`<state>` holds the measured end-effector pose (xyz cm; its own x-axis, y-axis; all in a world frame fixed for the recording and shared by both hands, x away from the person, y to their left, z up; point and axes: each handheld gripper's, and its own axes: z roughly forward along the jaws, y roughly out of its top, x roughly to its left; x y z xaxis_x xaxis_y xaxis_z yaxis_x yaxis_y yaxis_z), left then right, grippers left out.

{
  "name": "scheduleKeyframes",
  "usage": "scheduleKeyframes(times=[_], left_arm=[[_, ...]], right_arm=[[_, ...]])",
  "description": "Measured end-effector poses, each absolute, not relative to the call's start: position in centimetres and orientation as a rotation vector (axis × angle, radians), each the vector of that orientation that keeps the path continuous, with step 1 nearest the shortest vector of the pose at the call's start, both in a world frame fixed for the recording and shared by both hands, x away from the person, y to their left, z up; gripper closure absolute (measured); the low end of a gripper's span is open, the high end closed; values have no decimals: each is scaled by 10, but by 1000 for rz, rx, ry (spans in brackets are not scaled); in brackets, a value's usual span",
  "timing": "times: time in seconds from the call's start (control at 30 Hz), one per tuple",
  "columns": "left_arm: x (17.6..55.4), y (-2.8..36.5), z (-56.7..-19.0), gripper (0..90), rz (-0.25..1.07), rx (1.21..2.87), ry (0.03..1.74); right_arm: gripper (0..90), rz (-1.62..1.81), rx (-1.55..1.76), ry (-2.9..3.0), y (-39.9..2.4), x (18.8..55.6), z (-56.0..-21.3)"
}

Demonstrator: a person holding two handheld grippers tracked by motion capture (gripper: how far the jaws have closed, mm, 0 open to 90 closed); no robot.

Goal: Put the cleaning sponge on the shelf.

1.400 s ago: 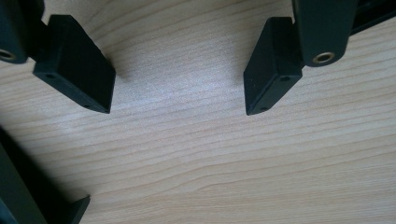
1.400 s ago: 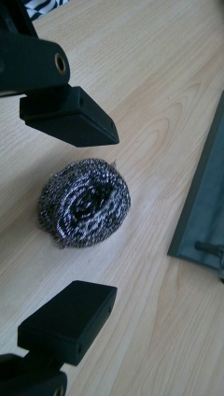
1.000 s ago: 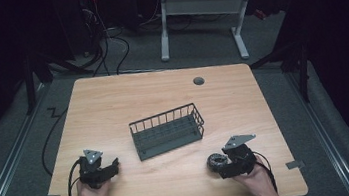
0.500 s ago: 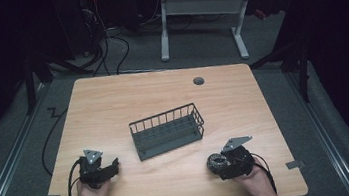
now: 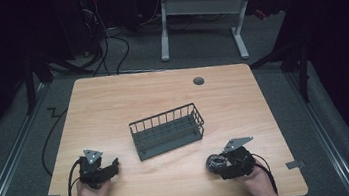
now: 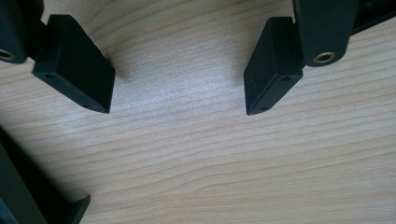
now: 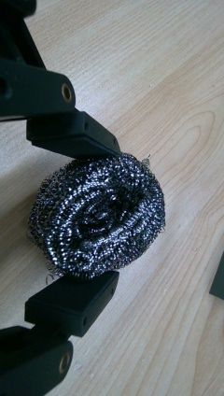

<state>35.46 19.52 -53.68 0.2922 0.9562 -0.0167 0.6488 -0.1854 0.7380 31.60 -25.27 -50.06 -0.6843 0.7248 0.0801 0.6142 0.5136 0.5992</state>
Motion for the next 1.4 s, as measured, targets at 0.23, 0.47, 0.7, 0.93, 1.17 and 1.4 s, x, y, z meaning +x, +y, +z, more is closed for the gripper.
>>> scheduleKeyframes(times=[0.23, 0.47, 0.7, 0.93, 1.17, 1.4], left_arm=[[355, 195, -537, 253, 612, 1920, 1432], [355, 195, -537, 252, 612, 1920, 1432], [355, 195, -537, 252, 611, 1920, 1431], [355, 195, -537, 251, 611, 1919, 1432], [355, 195, -537, 251, 611, 1920, 1431], [355, 195, -537, 251, 611, 1918, 1432]], right_arm=[[374, 941, 1154, 2557, -255, 315, -496], [374, 976, 1177, 2523, -260, 317, -487], [375, 991, 1155, 2500, -262, 321, -474], [374, 1025, 1164, 2482, -262, 328, -460], [374, 1062, 1160, 2465, -261, 338, -445], [373, 1122, 1149, 2454, -258, 350, -428]])
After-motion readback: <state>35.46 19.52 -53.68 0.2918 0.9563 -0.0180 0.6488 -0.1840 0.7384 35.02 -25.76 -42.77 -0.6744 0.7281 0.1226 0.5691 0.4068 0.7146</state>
